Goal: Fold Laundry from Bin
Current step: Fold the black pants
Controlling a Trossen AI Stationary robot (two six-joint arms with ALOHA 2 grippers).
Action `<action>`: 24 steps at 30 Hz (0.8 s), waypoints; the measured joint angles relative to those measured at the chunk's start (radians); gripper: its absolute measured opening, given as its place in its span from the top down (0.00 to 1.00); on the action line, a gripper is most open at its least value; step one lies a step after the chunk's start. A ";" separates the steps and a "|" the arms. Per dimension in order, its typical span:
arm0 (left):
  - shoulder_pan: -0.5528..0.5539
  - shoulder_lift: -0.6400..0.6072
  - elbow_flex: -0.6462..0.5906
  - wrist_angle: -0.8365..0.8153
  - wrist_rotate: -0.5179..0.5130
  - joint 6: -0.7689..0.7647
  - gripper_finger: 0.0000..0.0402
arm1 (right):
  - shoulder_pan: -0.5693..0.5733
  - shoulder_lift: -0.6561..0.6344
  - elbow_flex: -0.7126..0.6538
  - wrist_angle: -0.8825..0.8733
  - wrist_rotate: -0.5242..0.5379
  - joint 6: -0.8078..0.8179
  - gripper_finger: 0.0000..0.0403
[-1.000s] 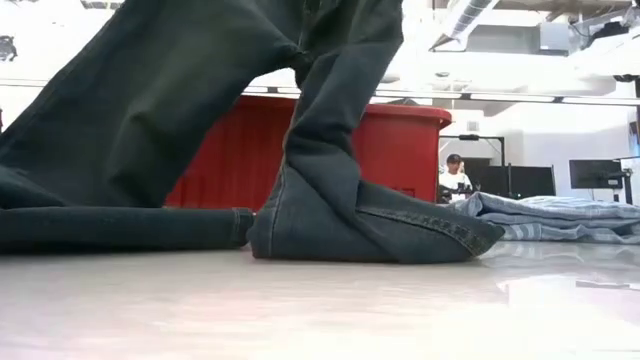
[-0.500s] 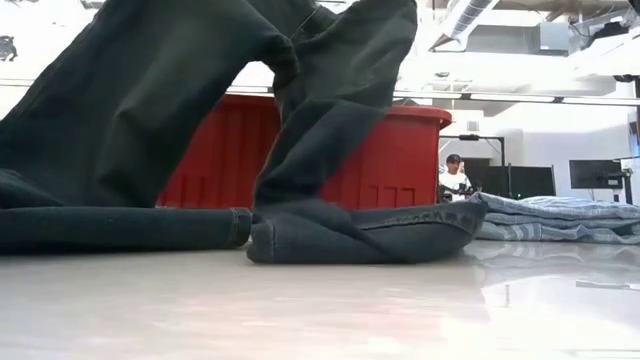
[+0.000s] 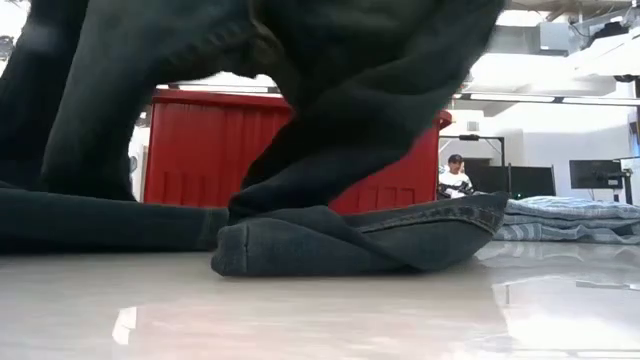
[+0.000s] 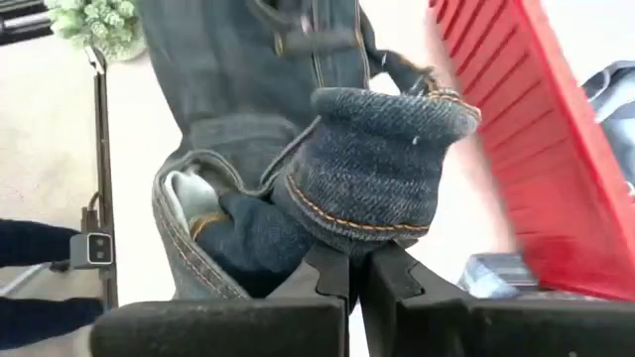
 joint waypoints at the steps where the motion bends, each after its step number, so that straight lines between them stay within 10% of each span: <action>1: -0.003 0.000 -0.037 0.000 0.000 -0.018 0.98 | 0.009 0.003 0.000 0.003 0.000 0.004 0.93; 17: -0.004 -0.106 -0.568 0.290 0.093 -0.348 0.98 | -0.177 0.164 -0.240 0.138 0.053 -0.314 0.91; 24: -0.164 -0.349 -0.759 0.555 -0.220 -0.765 0.98 | -0.263 0.148 -0.242 0.396 -0.053 -0.486 0.91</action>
